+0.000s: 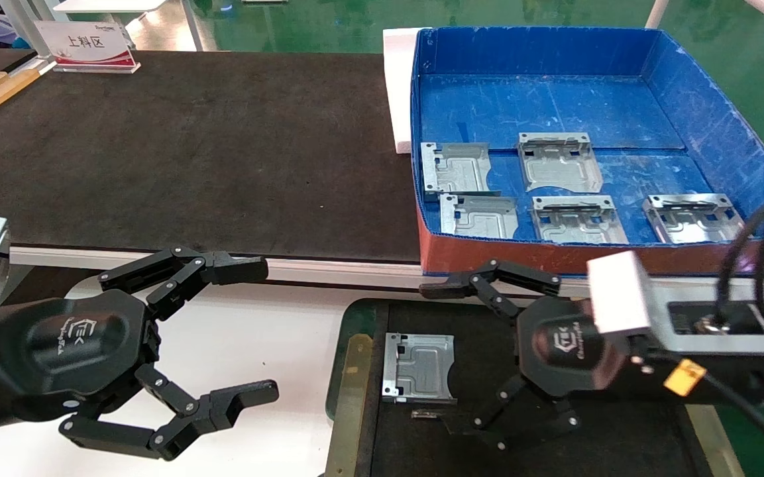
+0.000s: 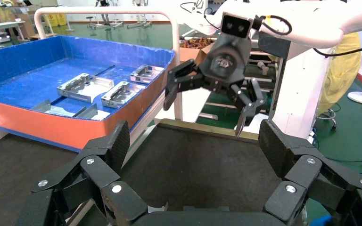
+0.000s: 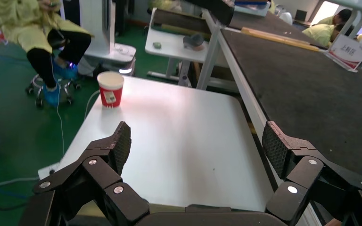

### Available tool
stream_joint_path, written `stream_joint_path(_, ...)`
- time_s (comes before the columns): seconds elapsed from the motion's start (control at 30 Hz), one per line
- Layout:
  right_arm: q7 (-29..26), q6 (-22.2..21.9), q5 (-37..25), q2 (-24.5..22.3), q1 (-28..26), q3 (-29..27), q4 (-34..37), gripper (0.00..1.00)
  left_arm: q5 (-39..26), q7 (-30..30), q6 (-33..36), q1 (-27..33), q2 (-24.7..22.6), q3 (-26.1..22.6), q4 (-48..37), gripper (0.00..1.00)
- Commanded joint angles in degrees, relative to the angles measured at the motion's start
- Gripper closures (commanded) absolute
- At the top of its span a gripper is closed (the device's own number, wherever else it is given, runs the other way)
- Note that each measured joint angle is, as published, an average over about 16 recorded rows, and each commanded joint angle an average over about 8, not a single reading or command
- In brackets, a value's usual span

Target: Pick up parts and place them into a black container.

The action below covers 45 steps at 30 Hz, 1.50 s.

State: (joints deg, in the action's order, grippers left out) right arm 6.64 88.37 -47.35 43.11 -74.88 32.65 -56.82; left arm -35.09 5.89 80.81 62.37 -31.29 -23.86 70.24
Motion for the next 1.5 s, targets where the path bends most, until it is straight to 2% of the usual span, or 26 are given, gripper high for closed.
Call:
stream_joint_path(0.03,-1.34,-0.21,0.42,-0.62,1.02,-1.28,-1.29,0.0,0.0,0.0,0.0,0.0,0.0,0.0,0.0,0.0)
stream_joint_path(0.87,-17.32,-2.65,5.5,-8.09,13.35,-16.68,-16.82,0.0,0.0,0.0,-0.01,0.0,0.0,0.0,-0.01,0.0)
stream_joint_path(1.03,-18.23,-2.82,5.96,-8.68,14.37,-17.95,-18.08,0.0,0.01,0.0,-0.02,-0.01,0.0,0.0,-0.02,0.0)
stream_joint_path(1.5,-17.6,-2.79,5.75,-8.3,13.69,-17.12,-17.2,0.0,0.01,0.0,-0.02,-0.01,0.0,0.0,-0.02,0.0)
